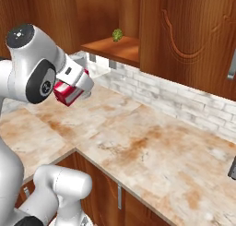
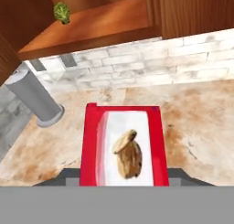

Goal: Pick the canned food and boxed food from the counter and place them in the cabinets closest to them.

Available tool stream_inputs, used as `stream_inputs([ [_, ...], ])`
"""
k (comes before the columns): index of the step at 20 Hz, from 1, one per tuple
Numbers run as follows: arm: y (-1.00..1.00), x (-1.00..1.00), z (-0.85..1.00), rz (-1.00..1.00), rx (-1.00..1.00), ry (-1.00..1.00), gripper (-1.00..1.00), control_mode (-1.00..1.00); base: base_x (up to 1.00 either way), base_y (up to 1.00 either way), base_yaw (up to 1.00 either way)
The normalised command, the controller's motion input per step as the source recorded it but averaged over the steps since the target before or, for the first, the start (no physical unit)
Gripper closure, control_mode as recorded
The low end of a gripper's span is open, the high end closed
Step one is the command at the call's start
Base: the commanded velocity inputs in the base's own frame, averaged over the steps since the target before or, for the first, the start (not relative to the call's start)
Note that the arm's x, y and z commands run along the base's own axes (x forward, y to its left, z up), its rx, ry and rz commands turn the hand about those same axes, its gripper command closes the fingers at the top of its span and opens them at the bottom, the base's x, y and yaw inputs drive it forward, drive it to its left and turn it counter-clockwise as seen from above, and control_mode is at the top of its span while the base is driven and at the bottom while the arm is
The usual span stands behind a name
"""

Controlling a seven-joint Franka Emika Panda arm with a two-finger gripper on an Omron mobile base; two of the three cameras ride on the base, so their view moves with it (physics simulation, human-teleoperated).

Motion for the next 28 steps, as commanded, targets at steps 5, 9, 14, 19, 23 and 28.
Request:
stream_inputs([
  [5, 0.00, -0.21, 0.00, 0.12, -0.06, -0.37, 1.00, -1.00, 0.00, 0.00, 0.00],
  [9, 0.00, -0.14, 0.01, 0.14, -0.07, -0.37, 1.00, -1.00, 0.00, 0.00, 0.00],
  [14, 0.16, 0.08, 0.26, 0.02, -0.07, -0.16, 1.00, -1.00, 0.00, 0.00, 0.00],
  [19, 0.25, 0.27, 0.43, -0.01, -0.07, -0.03, 1.00, -1.00, 0.00, 0.00, 0.00],
  [23, 0.22, 0.32, 0.42, -0.05, -0.06, 0.00, 1.00, -1.00, 0.00, 0.00, 0.00],
  [28, 0.09, 0.29, 0.27, -0.09, -0.06, 0.06, 1.00, -1.00, 0.00, 0.00, 0.00],
])
